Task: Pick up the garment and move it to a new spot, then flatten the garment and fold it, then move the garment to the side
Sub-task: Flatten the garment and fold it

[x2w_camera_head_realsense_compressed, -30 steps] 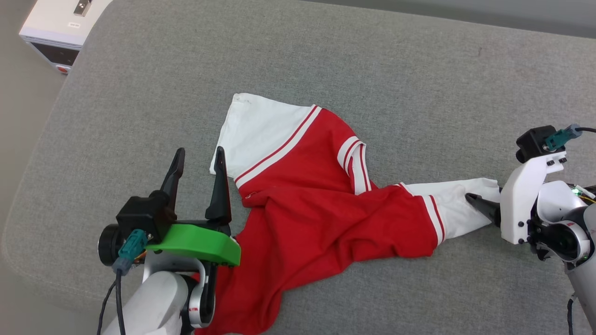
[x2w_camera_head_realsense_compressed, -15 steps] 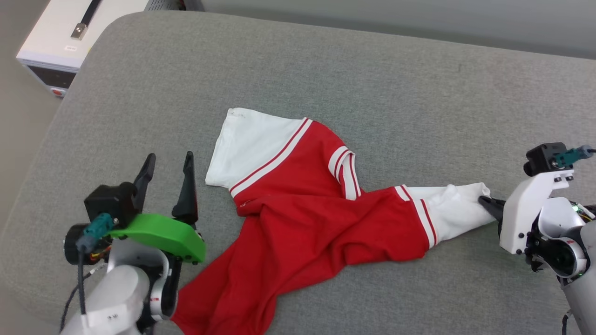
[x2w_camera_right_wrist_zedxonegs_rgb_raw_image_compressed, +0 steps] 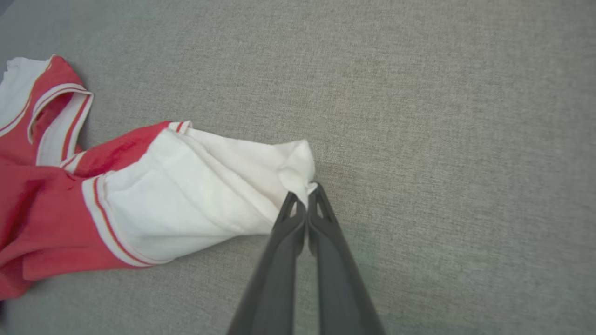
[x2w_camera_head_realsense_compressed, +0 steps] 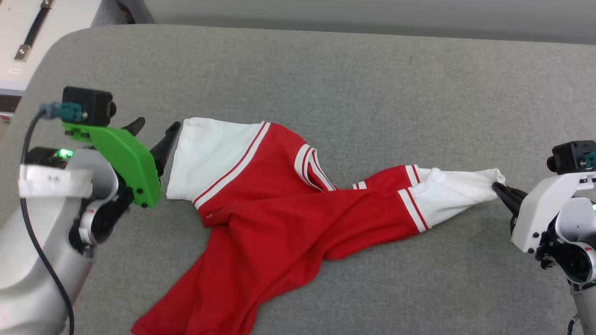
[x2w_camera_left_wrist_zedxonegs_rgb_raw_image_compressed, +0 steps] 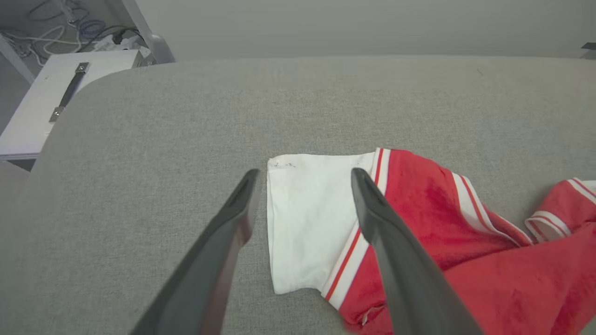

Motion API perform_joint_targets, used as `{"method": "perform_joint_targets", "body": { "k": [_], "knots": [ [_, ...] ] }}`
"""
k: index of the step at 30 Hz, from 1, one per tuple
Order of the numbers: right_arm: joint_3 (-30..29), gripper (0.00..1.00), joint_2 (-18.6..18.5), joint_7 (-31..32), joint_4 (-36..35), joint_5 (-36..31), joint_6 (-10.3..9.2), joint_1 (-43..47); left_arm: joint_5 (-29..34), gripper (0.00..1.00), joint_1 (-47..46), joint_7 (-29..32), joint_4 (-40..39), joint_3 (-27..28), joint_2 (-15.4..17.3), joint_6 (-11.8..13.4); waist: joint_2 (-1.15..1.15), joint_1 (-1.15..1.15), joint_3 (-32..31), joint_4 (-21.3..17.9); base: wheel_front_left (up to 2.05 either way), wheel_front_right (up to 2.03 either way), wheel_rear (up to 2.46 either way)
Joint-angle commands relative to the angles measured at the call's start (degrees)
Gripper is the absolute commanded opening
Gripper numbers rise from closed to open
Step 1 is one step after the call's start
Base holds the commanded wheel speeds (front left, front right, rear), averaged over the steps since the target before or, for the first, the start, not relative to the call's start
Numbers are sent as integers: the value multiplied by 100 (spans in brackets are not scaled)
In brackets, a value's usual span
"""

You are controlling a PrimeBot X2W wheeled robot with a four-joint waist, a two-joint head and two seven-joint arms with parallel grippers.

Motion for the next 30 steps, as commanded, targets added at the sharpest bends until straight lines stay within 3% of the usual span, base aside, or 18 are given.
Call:
{"method": "perform_joint_targets", "body": {
  "k": [1, 8, 17, 23, 28, 29, 30],
  "knots": [
    [-41, 0, 37, 14, -95, -68, -5, 20, -161, 100, -236, 257, 110, -7, 56, -96, 0, 0, 359, -247, 0, 0, 0],
    [-69, 0, 171, 18, -451, -120, -5, -141, -557, 100, -1144, 1429, 892, -97, 135, -337, 0, 0, 962, -589, 0, 0, 0],
    [24, 0, 192, -101, -594, -100, -5, -323, -706, 100, -1703, 1918, 1865, -197, 1, -479, 0, 0, 1407, -847, 0, 0, 0],
    [39, 0, 177, -138, -618, -78, -5, -334, -663, 100, -1722, 2058, 2439, -301, -8, -432, 0, 0, 1491, -883, 0, 0, 0],
    [51, 0, 171, -148, -645, -47, -5, -345, -728, 100, -1568, 2534, 2849, -479, -90, -302, 0, 0, 1520, -882, 0, 0, 0],
    [49, 0, 171, -151, -651, -40, -5, -346, -794, 83, -1536, 2646, 2893, -492, -138, -298, 0, 0, 1525, -880, 0, 0, 0],
    [46, 0, 171, -154, -656, -30, -5, -346, -871, 10, -1499, 2773, 2929, -508, -197, -305, 0, 0, 1531, -875, 0, 0, 0]
  ]
}}
